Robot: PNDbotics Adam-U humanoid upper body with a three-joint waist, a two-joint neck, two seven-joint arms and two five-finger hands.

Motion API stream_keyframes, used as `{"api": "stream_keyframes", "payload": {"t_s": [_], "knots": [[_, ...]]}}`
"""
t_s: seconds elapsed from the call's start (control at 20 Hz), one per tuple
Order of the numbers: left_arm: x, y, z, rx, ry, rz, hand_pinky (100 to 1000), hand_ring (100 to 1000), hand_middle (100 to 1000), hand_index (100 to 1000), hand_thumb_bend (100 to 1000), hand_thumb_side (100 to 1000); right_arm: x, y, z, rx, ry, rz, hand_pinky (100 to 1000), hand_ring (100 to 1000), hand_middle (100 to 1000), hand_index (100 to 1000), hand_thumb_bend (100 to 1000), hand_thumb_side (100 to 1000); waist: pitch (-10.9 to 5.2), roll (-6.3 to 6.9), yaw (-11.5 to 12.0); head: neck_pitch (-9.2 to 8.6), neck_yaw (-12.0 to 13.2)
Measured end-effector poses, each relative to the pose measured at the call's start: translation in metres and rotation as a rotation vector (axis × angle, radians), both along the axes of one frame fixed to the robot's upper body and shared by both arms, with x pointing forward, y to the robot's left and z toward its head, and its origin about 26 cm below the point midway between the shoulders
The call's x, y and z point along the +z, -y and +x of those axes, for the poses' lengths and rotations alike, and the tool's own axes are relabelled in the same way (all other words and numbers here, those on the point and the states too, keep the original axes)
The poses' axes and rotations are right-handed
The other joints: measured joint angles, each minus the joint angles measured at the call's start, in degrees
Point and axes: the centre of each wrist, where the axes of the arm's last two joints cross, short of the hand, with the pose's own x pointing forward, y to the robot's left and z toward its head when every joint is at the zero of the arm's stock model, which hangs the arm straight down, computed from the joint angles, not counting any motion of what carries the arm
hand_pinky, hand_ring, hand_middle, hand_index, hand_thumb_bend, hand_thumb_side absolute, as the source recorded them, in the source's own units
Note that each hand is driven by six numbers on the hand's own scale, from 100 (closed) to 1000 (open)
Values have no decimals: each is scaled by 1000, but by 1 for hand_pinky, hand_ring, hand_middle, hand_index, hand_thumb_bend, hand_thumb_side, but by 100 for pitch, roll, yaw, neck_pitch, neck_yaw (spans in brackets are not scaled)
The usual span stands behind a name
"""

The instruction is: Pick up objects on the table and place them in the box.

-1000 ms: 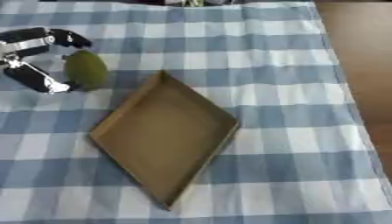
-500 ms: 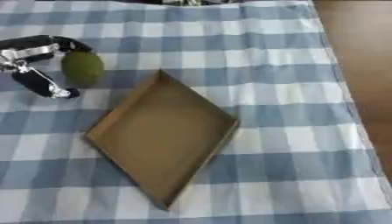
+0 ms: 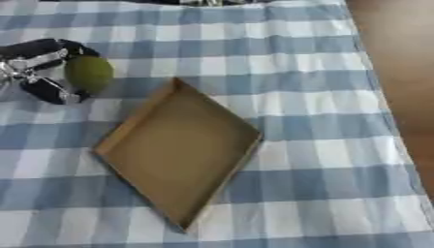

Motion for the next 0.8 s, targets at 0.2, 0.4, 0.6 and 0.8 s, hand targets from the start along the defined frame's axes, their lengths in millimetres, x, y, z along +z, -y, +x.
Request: {"api": "stream_keyframes", "payload": {"t_s": [0.2,0.4,0.6,0.8], "knots": [[-1,0,1,0,41,-6,674,745,731,845,118,100,0,0,0,1,-2,-4,817,740,668,800,100,470,0,0,-3,0,1],[-1,0,1,-6,63,-11,617,694,690,813,100,100,0,0,0,3,-4,-6,816,739,668,800,100,470,0,0,-4,0,3],[0,1,1,-4,121,6,488,539,536,747,100,100,-1,0,0,8,-7,-6,816,736,663,801,100,470,0,0,-5,0,1],[1,3,0,-19,238,12,427,491,504,680,100,100,-2,1,0,9,-15,-6,816,734,660,802,100,470,0,-2,8,4,-28]]}}
